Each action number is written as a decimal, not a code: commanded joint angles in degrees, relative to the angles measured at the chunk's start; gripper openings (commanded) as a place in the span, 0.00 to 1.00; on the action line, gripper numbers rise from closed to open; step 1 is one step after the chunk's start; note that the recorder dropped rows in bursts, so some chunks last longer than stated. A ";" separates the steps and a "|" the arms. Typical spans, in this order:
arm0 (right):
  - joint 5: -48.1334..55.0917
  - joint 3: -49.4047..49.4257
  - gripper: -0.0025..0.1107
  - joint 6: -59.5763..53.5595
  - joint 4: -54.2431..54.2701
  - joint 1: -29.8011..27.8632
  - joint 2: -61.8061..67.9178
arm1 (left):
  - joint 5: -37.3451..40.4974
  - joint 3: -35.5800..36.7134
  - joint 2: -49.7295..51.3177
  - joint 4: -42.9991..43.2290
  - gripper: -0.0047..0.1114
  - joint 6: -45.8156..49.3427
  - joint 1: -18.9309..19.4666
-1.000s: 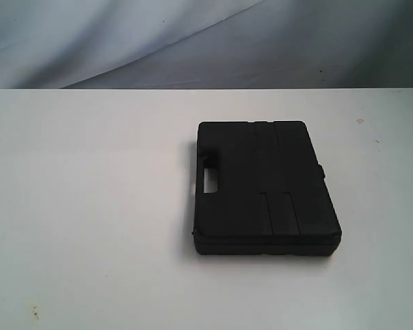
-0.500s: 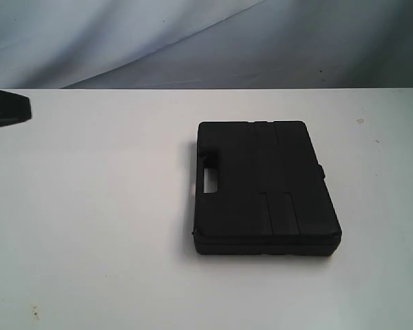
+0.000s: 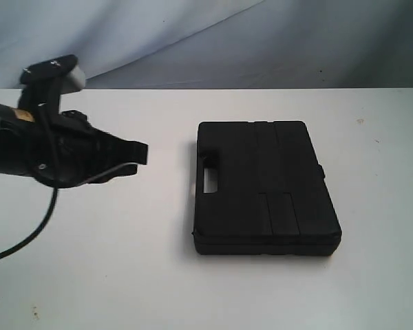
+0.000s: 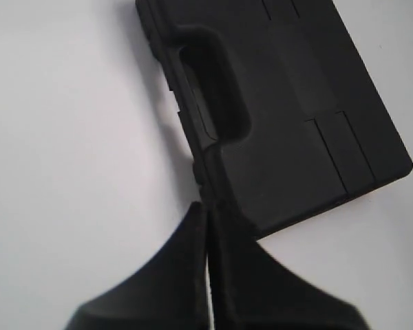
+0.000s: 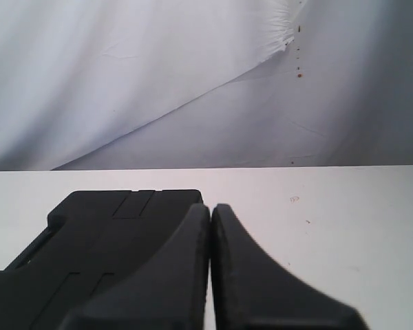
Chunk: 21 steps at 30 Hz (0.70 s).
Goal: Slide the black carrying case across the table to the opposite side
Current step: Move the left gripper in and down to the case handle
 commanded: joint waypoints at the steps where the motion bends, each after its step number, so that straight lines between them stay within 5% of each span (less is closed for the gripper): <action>1: -0.01 0.17 0.02 -0.61 0.48 -0.49 -0.30 | 0.10 -6.43 6.66 3.54 0.04 -6.31 -2.99; 11: -0.01 0.17 0.02 -0.61 0.48 -0.49 -0.30 | 15.85 -26.94 21.38 30.71 0.04 -31.68 -7.38; 21: -0.01 0.17 0.02 -0.61 0.48 -0.49 -0.30 | 23.18 -40.50 34.29 31.68 0.04 -37.28 -7.39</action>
